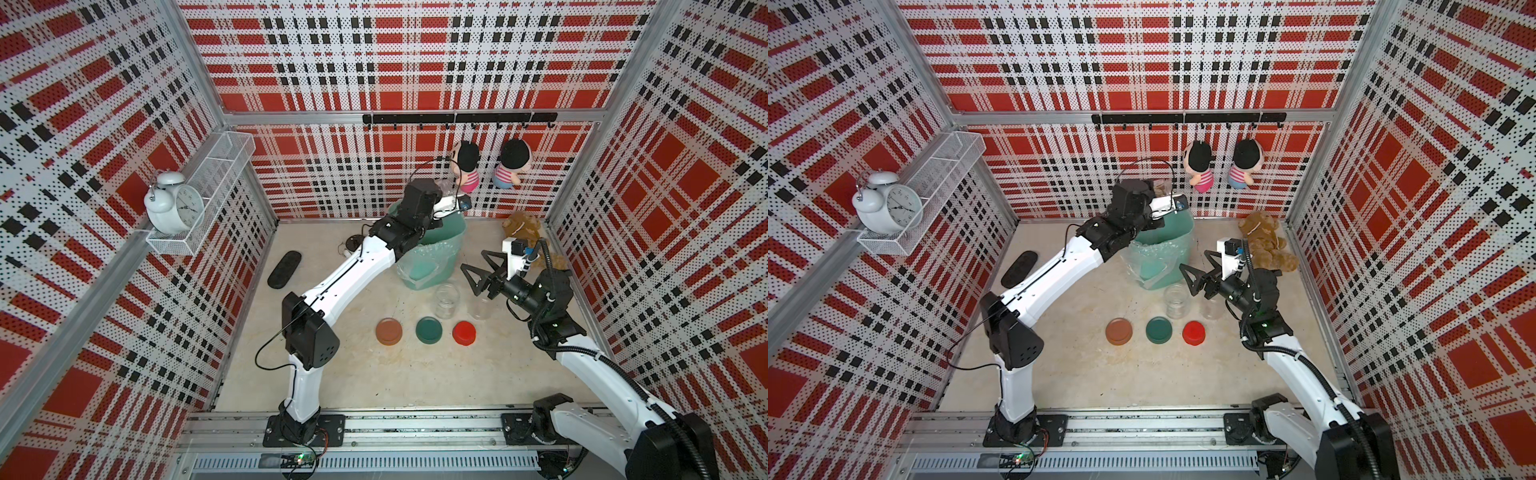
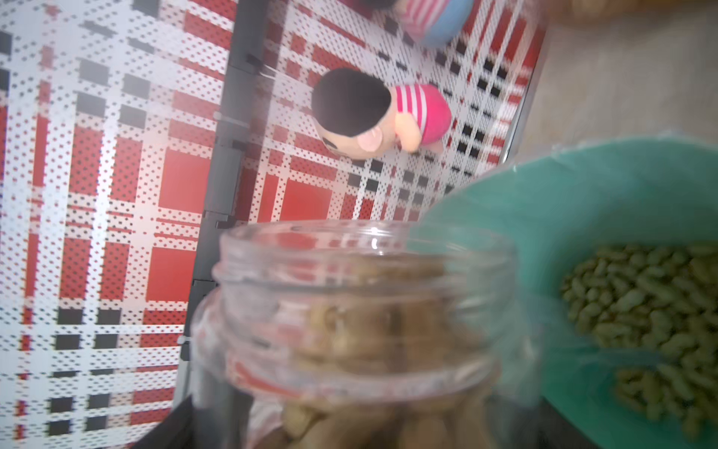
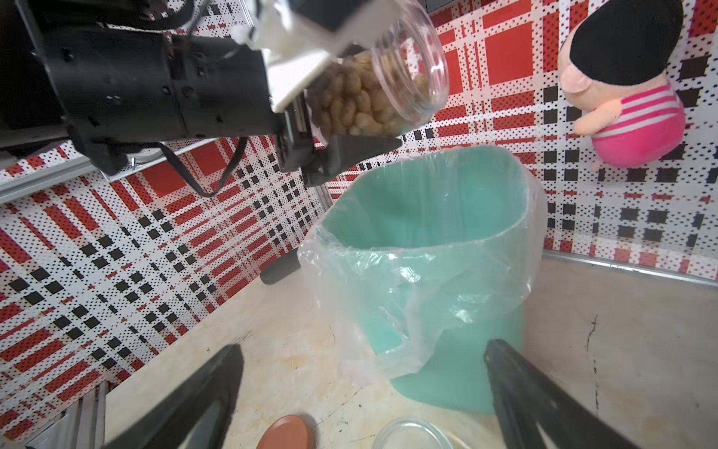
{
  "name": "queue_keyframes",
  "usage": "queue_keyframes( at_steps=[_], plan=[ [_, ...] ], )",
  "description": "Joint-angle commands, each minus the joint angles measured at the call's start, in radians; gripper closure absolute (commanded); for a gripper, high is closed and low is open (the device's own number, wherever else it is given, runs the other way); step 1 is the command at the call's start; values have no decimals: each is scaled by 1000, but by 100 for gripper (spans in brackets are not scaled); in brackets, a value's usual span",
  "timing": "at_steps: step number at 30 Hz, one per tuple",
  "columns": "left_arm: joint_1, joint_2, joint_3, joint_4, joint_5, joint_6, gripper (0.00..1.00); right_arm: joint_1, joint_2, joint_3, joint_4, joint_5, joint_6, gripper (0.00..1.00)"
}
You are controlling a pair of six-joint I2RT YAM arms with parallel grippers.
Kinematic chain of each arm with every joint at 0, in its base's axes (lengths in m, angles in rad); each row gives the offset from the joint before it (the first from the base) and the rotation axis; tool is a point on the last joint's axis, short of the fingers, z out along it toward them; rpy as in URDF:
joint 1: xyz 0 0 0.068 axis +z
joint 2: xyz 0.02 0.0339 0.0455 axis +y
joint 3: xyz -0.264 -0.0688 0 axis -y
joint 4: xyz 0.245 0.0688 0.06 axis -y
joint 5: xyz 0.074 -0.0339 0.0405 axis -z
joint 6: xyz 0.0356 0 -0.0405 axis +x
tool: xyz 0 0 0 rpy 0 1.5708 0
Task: Empty moldy peanuts from jars
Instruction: Pour the moldy peanuts from the jar into the trash bin.
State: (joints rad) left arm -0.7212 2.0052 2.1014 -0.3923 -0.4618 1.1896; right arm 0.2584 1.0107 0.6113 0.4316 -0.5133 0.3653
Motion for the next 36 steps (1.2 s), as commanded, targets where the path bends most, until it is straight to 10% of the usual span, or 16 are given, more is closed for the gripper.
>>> queue_keyframes(
  at_steps=[1, 17, 36],
  plan=[
    [-9, 30, 54, 91, -287, 296, 100, -7, -38, -11, 74, -31, 26, 0],
    [23, 0, -53, -7, -343, 768, 100, -8, -61, -63, 139, -24, 27, 0],
    [43, -6, -47, 295, -187, 1011, 100, -8, -39, -79, 202, -29, 52, 0]
  ],
)
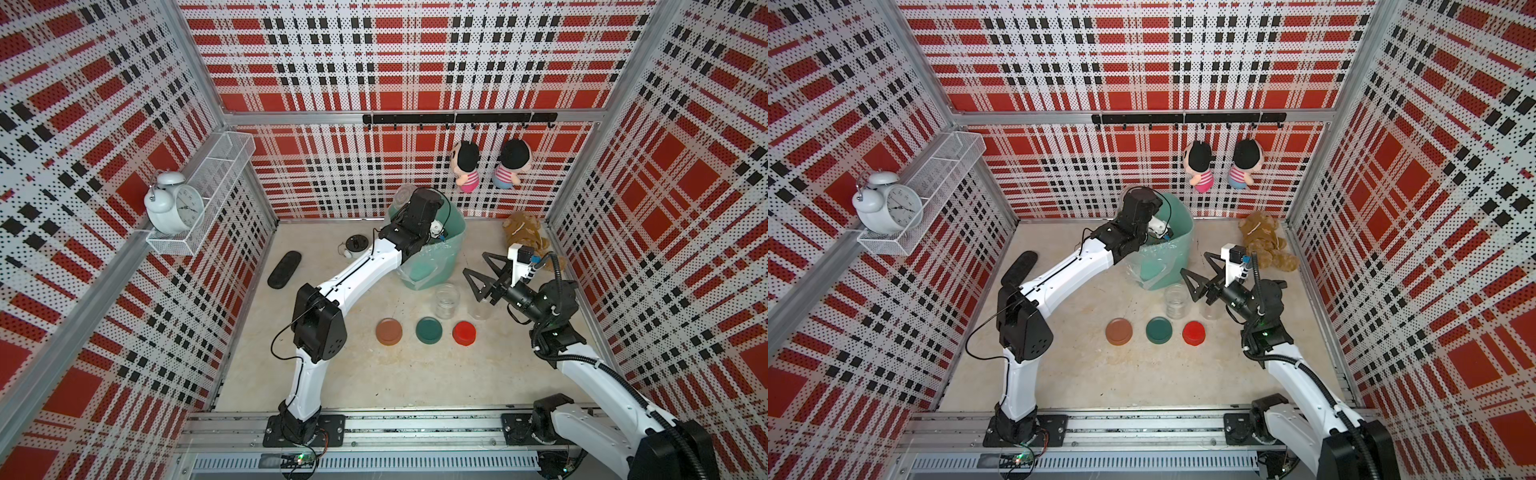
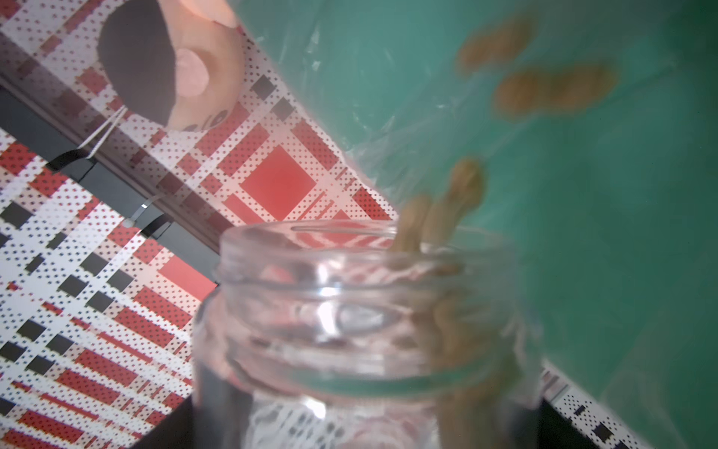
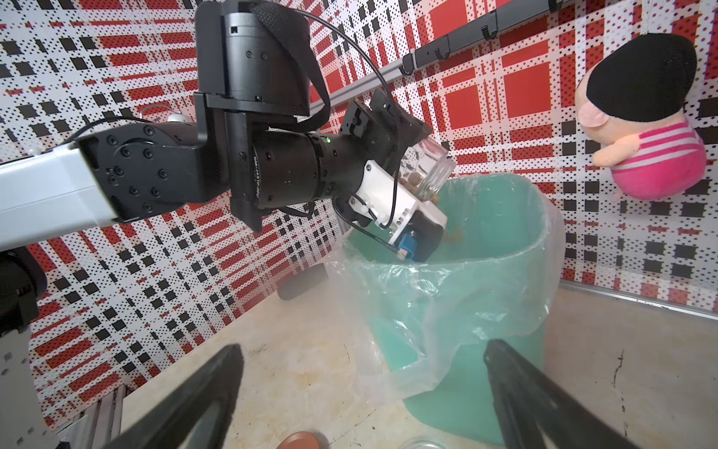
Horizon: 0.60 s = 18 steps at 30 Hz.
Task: Empty moldy peanuts from jars
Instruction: Pour the moldy peanuts from the jar into the trash bin.
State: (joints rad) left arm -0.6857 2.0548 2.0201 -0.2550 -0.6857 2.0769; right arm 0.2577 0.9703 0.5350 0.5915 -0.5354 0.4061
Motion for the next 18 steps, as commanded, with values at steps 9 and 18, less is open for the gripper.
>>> queue_keyframes(
  at_steps=[9, 18],
  plan=[
    [30, -107, -89, 217, 49, 143, 100, -8, 26, -17, 83, -13, 53, 0],
    [45, -208, -111, 238, 36, 140, 100, -8, 100, -33, 217, -47, 140, 0]
  ],
)
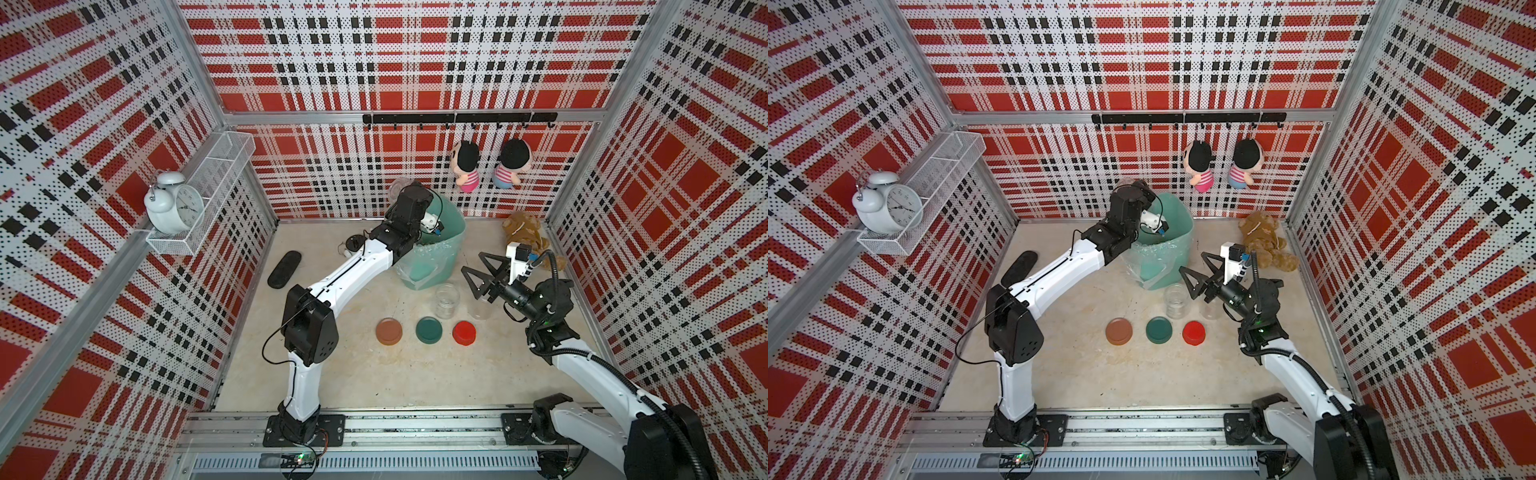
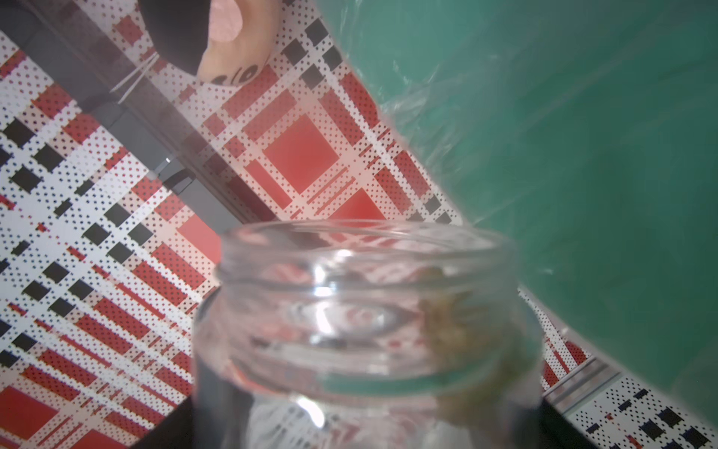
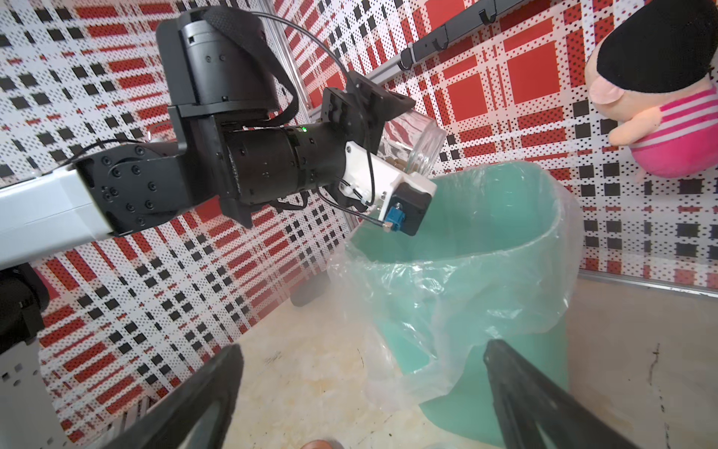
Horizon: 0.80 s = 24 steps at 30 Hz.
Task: Empty moldy peanuts from jars
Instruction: Pour the moldy peanuts from the jar into the trash bin.
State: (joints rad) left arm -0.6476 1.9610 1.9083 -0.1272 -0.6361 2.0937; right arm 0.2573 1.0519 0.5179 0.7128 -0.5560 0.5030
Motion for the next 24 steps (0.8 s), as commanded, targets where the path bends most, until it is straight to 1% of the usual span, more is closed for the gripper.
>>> queue_keyframes(
  at_steps=[1, 5, 10, 13, 17, 24],
  plan=[
    [9, -130, -16, 110, -16, 122, 100, -7, 24, -20, 105, -31, 74, 0],
    [20, -189, -132, 109, -24, 109, 100, -7, 28, -36, 140, -27, 100, 0],
    [45, -235, -317, 63, -38, 86, 100, -7, 4, -42, 122, -19, 87, 0],
    [58, -230, -366, 52, -26, 74, 100, -7, -10, -43, 100, -10, 74, 0],
    [58, -198, -325, 39, -19, 81, 100, -7, -20, -44, 97, -11, 73, 0],
    [47, -127, -89, 35, -10, 112, 100, -7, -13, -49, 111, -10, 82, 0]
  ],
)
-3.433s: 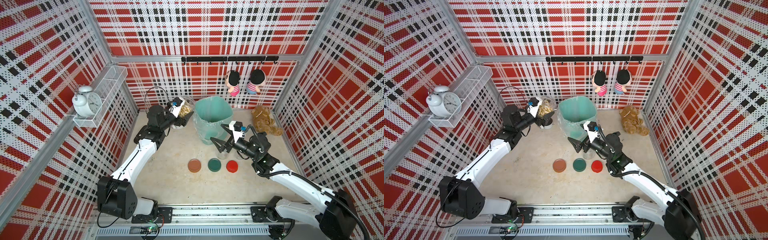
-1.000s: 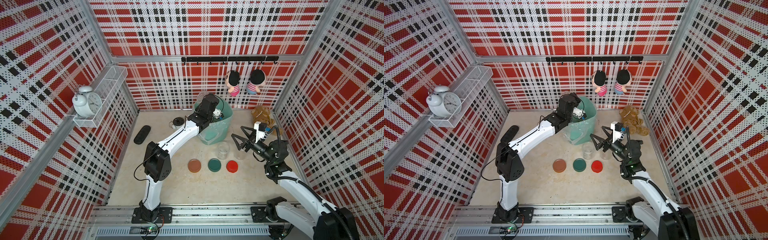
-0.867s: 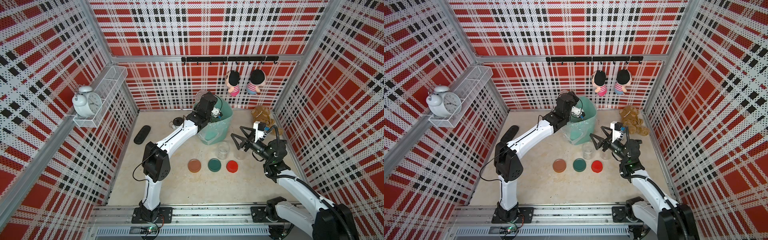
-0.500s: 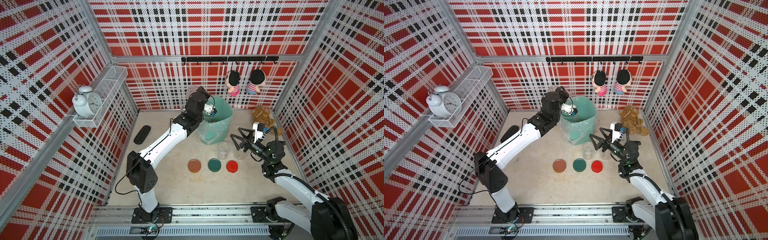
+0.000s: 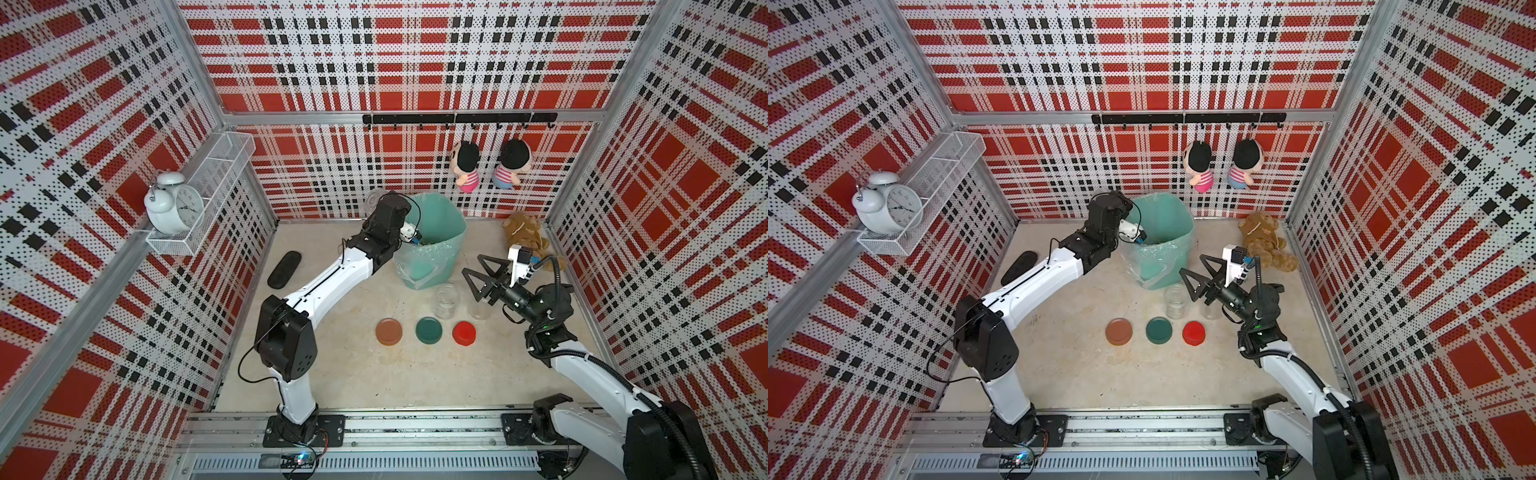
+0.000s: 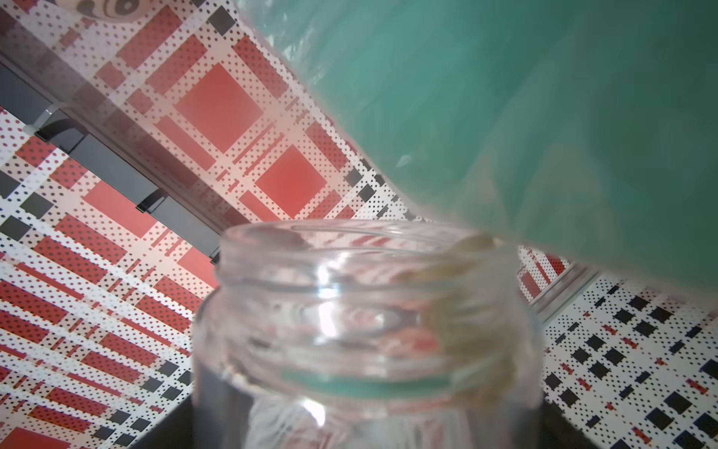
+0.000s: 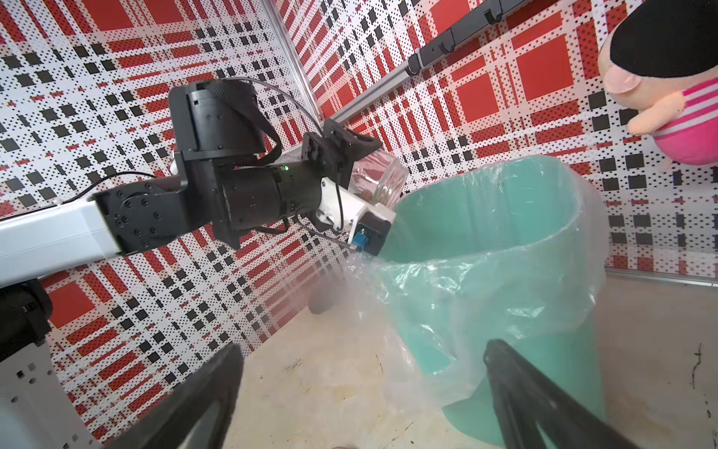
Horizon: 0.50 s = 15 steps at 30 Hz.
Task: Empty moldy peanuts from jars
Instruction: Pour the moldy peanuts from the jar into the trash bin.
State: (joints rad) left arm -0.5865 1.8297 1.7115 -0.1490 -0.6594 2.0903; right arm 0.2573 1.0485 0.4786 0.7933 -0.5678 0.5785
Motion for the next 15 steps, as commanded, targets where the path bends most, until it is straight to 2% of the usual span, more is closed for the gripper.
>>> queue_keyframes(
  at_steps=[1, 5, 12, 15],
  plan=[
    [-18, 11, 132, 57, 17, 121, 100, -7, -8, -11, 34, 2, 8, 0],
    [-35, 21, 150, 65, 45, 167, 100, -7, -3, -16, 43, 2, 12, 0],
    [-52, 30, 14, 20, 84, 200, 100, -7, -5, -19, 43, -5, 5, 0],
    [-49, 36, 0, 29, 92, 188, 100, -7, -14, -14, 25, -1, -4, 0]
  ],
)
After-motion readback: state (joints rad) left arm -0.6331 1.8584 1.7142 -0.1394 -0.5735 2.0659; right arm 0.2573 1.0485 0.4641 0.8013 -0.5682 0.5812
